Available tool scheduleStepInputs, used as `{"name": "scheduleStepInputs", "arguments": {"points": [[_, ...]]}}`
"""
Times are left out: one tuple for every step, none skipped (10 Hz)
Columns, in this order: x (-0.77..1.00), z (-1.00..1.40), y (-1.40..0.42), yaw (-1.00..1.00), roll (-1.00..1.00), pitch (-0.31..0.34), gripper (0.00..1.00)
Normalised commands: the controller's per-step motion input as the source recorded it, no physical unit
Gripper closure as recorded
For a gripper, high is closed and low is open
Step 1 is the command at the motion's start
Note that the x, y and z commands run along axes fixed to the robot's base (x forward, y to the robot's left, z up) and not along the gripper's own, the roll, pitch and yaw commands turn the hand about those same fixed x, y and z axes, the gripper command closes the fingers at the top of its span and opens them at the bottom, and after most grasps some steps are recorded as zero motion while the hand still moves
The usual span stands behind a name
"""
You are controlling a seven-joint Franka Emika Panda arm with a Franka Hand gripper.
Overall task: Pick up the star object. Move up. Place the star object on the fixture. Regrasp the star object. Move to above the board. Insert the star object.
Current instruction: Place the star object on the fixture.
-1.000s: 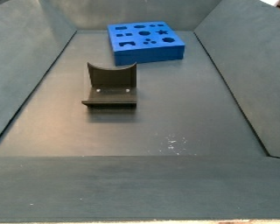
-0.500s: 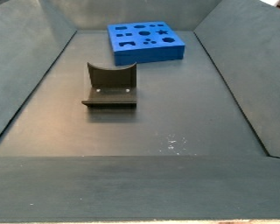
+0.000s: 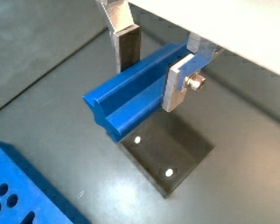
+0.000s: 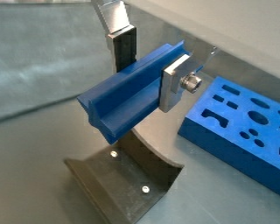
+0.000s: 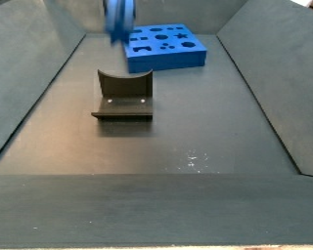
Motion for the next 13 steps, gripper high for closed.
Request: {"name": "scheduleStepInputs", "arguments": {"points": [[0.09, -0.19, 0.10, -0.08, -0.80, 0.239, 1.00], [0.08, -0.06, 0.08, -0.11, -0.55, 0.200, 1.00], [0.08, -0.07, 0.07, -0.11, -0.43, 0.164, 1.00], [0.08, -0.05, 0.04, -0.12, -0.27, 0.109, 1.00], [0.06, -0.02, 0.04, -0.12, -0.21, 0.077, 1.00], [0.12, -1.00, 0.08, -0.16, -1.00, 0.022, 1.00], [0.12, -1.00, 0.08, -0.16, -1.00, 0.014, 1.00], [0.13, -1.00, 0.09, -0.16, -1.00, 0.027, 1.00], [0.14, -1.00, 0.09, -0.15, -1.00, 0.042, 1.00], [0.15, -1.00, 0.10, -0.16, -1.00, 0.043, 1.00], [0.16, -1.00, 0.11, -0.17, -1.00, 0.035, 1.00], [0.16, -1.00, 0.11, -0.16, -0.89, 0.026, 1.00], [0.18, -1.00, 0.12, -0.14, -0.66, 0.010, 1.00]]}}
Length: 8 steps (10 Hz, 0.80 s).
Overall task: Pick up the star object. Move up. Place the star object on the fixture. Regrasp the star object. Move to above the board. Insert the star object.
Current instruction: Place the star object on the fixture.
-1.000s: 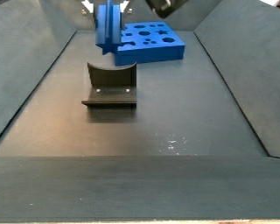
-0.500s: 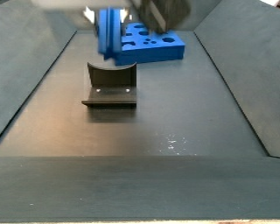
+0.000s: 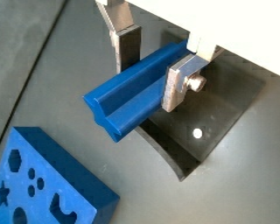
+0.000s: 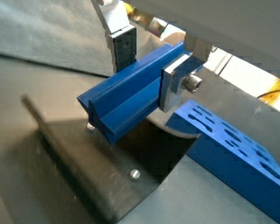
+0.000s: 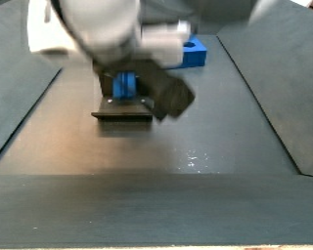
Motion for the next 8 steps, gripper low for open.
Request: {"name": "scheduleStepInputs", "arguments": {"points": [[0.19, -1.00, 0.13, -0.12, -0.48, 0.007, 1.00], [0.16, -0.76, 0.10, -0.10, -0.28, 0.004, 1.00], [0.13, -0.63, 0.08, -0.09, -0.23, -0.002, 1.00], [0.08, -0.41, 0.10, -0.08, -0.14, -0.015, 1.00], [0.06, -0.42, 0.09, -0.07, -0.11, -0.030, 1.00], [0.06, -0.42, 0.08, -0.06, -0.10, -0.030, 1.00], [0.06, -0.42, 0.08, -0.05, -0.10, -0.030, 1.00], [0.00, 0.00, 0.00, 0.00, 0.00, 0.000, 0.00]]}}
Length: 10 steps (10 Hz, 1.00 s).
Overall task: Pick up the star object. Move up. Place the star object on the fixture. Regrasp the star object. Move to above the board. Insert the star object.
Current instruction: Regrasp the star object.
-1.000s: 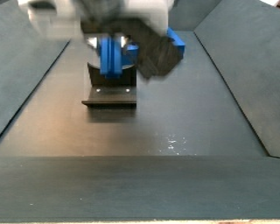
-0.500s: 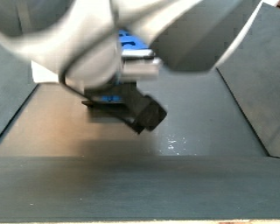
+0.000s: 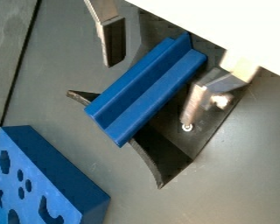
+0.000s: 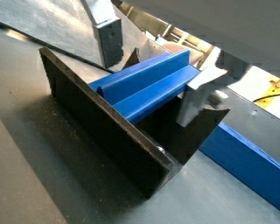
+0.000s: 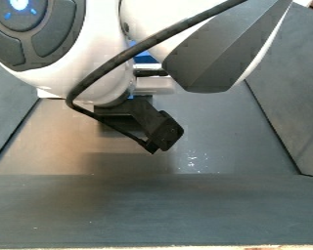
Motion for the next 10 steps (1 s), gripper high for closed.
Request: {"name": "scheduleStepInputs", "arguments": {"points": [[0.00, 1.00, 0.00, 0.01, 0.00, -0.013, 0.00], [-0.01, 1.00, 0.00, 0.02, 0.00, -0.009, 0.00], [-0.03, 1.00, 0.00, 0.03, 0.01, 0.000, 0.00], [-0.04, 1.00, 0.00, 0.04, 0.03, 0.011, 0.00], [-0.04, 1.00, 0.00, 0.04, 0.04, 0.013, 0.00], [-0.05, 0.92, 0.00, 0.03, 0.04, 0.029, 0.00], [-0.05, 0.75, 0.00, 0.03, 0.05, 0.041, 0.00], [-0.04, 0.52, 0.00, 0.02, 0.05, 0.057, 0.00], [-0.04, 0.34, 0.00, 0.01, 0.05, 0.064, 0.00], [-0.10, 0.69, -1.00, 0.02, 1.00, 0.056, 0.00]]}}
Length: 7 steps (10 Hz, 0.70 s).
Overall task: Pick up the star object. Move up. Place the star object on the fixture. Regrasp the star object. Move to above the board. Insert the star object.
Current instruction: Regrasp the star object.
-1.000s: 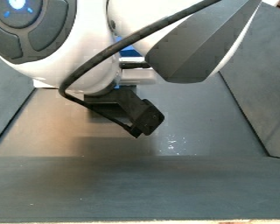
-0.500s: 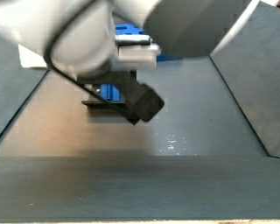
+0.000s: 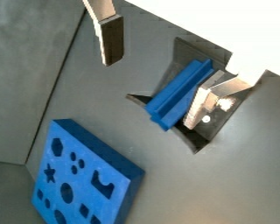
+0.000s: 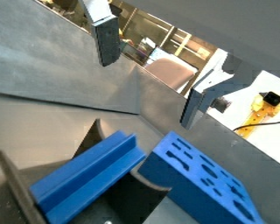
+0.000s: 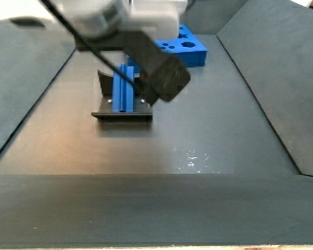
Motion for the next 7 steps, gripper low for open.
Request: {"name": "scheduleStepInputs", "arguments": {"points": [[-0.10, 0.62, -1.00, 0.02, 1.00, 0.052, 0.00], [-0.13, 0.52, -1.00, 0.02, 1.00, 0.039, 0.00], [-0.14, 0.45, -1.00, 0.02, 1.00, 0.034, 0.00], [-0.11, 0.24, -0.89, 0.02, 1.00, 0.028, 0.00], [-0.07, 0.15, -0.73, 0.02, 1.00, 0.027, 0.00], [-0.05, 0.09, -0.56, 0.02, 1.00, 0.025, 0.00], [-0.04, 0.04, -0.31, 0.02, 1.00, 0.021, 0.00]]}}
